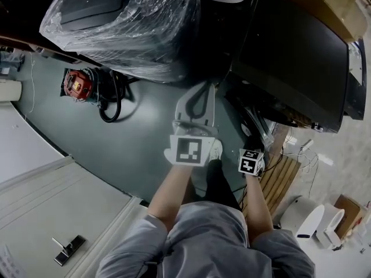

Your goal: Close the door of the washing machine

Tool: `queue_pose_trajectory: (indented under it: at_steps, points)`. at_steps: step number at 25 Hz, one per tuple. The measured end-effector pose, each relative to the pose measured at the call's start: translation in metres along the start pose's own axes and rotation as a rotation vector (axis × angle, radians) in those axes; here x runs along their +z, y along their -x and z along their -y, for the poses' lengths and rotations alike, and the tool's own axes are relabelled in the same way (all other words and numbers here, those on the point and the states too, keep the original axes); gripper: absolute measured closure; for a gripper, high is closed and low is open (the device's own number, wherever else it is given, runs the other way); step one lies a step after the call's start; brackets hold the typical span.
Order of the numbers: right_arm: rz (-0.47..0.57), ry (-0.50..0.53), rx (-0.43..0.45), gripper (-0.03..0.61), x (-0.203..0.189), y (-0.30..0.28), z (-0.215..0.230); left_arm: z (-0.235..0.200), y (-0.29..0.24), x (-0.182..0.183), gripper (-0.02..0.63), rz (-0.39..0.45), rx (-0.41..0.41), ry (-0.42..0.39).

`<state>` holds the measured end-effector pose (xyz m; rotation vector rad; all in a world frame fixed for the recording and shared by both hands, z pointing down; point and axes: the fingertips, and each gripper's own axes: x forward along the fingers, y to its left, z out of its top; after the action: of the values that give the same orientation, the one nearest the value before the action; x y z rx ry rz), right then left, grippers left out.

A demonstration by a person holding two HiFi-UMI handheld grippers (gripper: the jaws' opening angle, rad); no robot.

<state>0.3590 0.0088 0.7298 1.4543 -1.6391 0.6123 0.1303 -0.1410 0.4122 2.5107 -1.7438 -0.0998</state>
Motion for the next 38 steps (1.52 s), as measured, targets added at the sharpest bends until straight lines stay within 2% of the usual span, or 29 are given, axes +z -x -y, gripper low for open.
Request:
queue_pose_trajectory:
  at_steps: [7,15,22,32,38]
  points:
    - [0.084,-0.064,-0.039,0.578,0.024,-0.017,0.033,-0.013,-0.006,-0.006,0.615,-0.010,0.049,0.010]
    - [0.056,-0.075,-0.044,0.578,0.041,-0.044,0.056,-0.020,-0.017,-0.009,0.615,-0.010,0.087,0.010]
    - [0.019,-0.138,-0.049,0.578,0.061,-0.067,0.076,-0.030,-0.021,-0.011,0.615,-0.016,0.114,0.005]
    - [0.033,-0.117,-0.070,0.578,0.058,-0.069,0.076,-0.040,-0.014,0.001,0.615,-0.002,0.131,-0.009]
    - [0.065,-0.058,-0.083,0.578,0.069,-0.060,0.072,-0.054,0.011,0.012,0.615,-0.002,0.161,-0.003]
